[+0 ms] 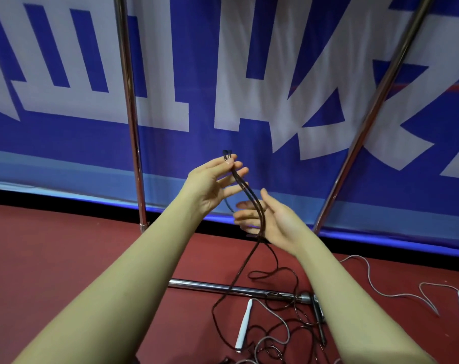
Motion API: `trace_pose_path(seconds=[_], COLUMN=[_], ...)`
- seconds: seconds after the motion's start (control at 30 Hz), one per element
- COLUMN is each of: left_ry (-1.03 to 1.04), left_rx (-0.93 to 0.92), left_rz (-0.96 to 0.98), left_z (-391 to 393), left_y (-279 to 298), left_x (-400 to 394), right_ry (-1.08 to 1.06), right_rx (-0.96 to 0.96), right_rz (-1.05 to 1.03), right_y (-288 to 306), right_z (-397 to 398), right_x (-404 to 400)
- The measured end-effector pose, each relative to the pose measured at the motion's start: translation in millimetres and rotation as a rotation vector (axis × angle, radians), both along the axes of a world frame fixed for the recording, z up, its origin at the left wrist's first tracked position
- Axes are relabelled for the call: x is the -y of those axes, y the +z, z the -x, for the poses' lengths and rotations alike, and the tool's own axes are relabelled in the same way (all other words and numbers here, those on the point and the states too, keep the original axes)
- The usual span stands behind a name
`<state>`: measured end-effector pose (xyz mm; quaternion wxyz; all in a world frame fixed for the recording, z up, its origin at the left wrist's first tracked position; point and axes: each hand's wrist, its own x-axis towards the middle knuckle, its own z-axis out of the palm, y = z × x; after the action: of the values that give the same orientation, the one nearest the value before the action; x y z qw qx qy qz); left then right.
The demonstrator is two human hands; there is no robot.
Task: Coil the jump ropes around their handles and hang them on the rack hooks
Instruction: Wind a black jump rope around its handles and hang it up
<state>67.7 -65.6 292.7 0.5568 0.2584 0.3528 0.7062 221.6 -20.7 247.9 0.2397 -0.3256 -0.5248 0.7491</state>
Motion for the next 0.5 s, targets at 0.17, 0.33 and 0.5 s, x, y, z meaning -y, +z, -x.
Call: trace_pose_path(seconds=[0.17, 0.33, 0.5], left_ry=[0.194, -0.022, -0.428], left_rx=[0.101, -0.096, -0.338], left_rz=[-0.018, 0.166, 0.36], left_z=[5, 3, -7], left_y=[-5, -16, -31], left_x=[-2, -1, 4], right_ry=[0.075, -0.022, -0.198], right_rx=[0.037, -0.39, -0.731], right_rz=[-0.035, 0.118, 0.232], right_y=[1, 21, 29], right_z=[-1, 0, -7], right_x=[8, 8, -1])
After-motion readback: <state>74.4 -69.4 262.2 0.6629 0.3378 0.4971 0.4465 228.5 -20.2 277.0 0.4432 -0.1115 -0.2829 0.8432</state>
